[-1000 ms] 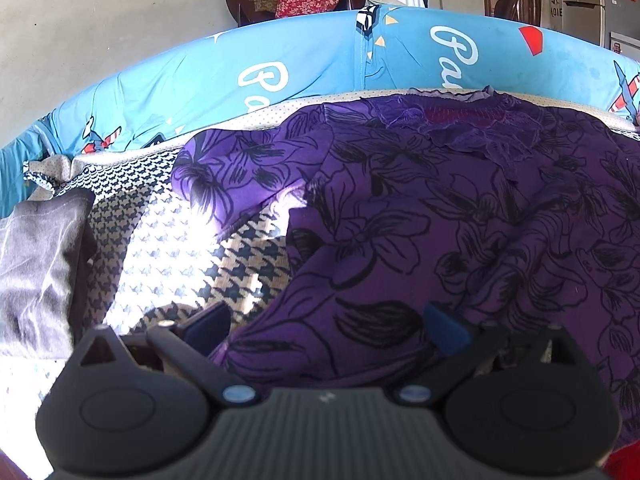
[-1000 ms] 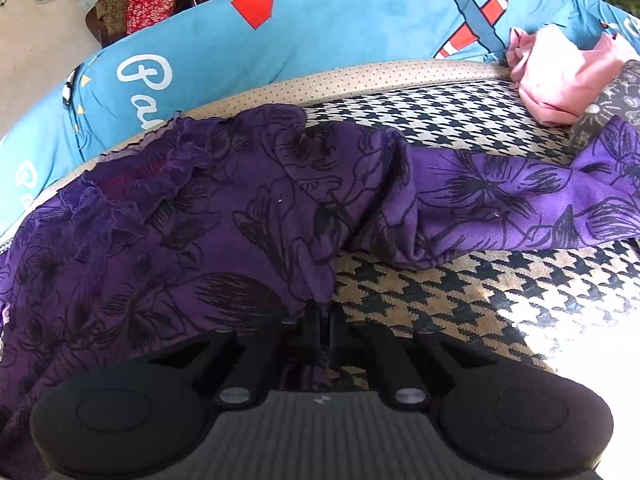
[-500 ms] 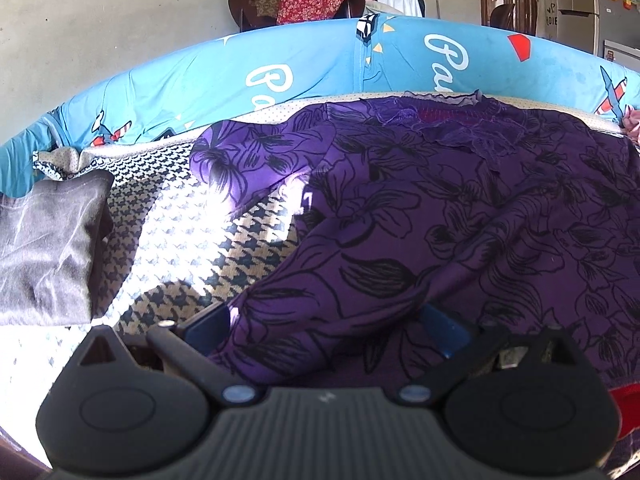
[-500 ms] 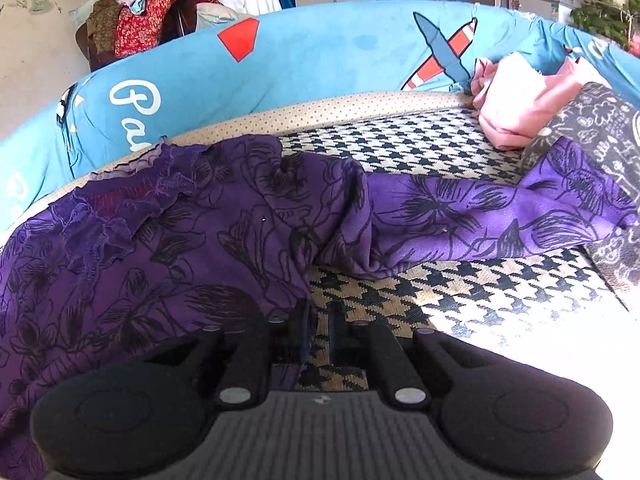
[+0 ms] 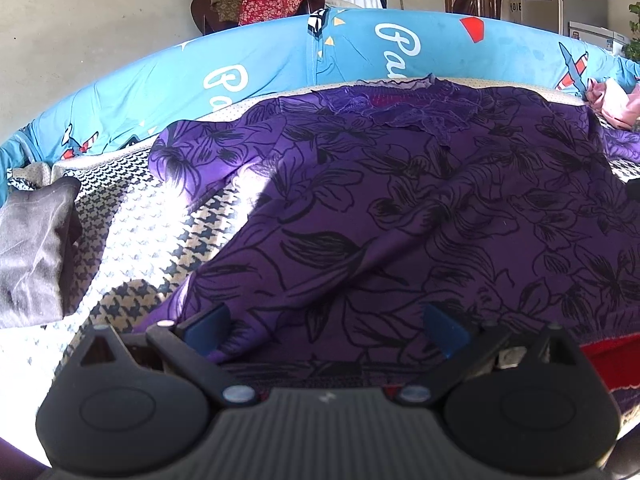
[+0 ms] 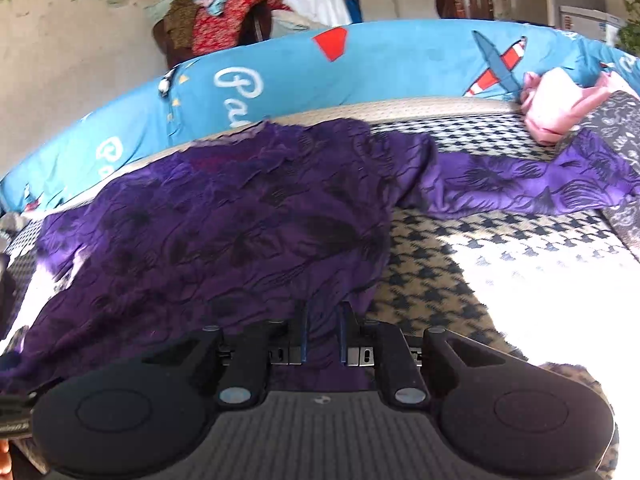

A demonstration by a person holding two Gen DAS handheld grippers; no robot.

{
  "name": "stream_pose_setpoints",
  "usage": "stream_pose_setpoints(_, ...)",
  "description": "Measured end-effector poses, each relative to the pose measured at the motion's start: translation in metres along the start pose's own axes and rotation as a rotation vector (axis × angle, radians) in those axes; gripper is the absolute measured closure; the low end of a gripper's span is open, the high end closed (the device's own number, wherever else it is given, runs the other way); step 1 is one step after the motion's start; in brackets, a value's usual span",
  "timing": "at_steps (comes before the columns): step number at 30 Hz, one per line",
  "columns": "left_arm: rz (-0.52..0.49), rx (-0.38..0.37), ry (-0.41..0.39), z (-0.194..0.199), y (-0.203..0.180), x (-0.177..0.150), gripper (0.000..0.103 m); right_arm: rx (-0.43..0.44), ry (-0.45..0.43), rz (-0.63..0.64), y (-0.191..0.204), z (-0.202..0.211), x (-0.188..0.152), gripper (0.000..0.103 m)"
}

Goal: Fold clothes

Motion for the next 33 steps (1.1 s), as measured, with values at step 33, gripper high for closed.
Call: stream_pose_setpoints(33,0.112,-0.107,-0.019,0.043,-0.002,-0.014,0.000,0.241,0.151,0.283,0.097,0.058,-0.121,0.071)
Point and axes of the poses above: each gripper's, at about its wrist camera, not at the fingertips, and z roughly against the way its jaws point, y to its left, x to its top, the point moved 10 cm from there along -z, roughly the way its jaws point, and after that the axes turned 7 degrees about -y, right-handed, at the moved point
